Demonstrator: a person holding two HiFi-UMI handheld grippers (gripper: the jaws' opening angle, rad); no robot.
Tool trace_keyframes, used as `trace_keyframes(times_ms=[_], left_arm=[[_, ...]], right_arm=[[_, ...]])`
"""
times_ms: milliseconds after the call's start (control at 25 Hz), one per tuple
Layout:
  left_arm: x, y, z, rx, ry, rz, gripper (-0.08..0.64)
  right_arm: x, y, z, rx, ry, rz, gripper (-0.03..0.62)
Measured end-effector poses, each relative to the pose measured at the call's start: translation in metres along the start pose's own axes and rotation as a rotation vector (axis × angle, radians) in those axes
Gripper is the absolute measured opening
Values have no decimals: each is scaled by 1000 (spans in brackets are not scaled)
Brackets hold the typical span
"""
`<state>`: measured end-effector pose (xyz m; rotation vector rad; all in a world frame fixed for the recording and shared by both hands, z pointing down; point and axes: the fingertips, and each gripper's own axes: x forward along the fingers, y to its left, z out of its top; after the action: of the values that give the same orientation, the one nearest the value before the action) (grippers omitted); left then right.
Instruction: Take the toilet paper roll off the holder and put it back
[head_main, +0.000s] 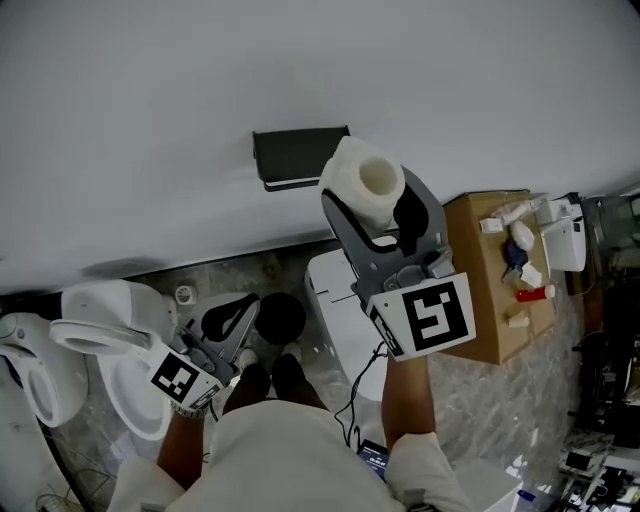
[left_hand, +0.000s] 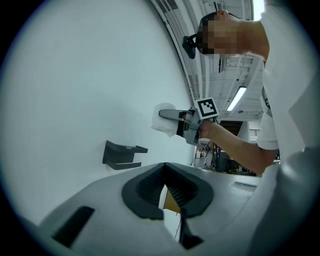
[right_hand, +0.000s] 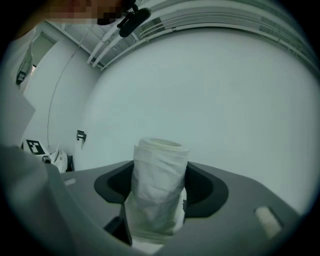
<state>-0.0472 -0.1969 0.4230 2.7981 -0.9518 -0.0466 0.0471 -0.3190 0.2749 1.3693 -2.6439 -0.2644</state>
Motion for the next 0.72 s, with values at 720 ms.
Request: trace_keyframes(times_ms=[720], left_arm=[[-9,-25,34,83,-20,-64,2]], right_arm=[[-96,41,14,39,-2,-7,304]])
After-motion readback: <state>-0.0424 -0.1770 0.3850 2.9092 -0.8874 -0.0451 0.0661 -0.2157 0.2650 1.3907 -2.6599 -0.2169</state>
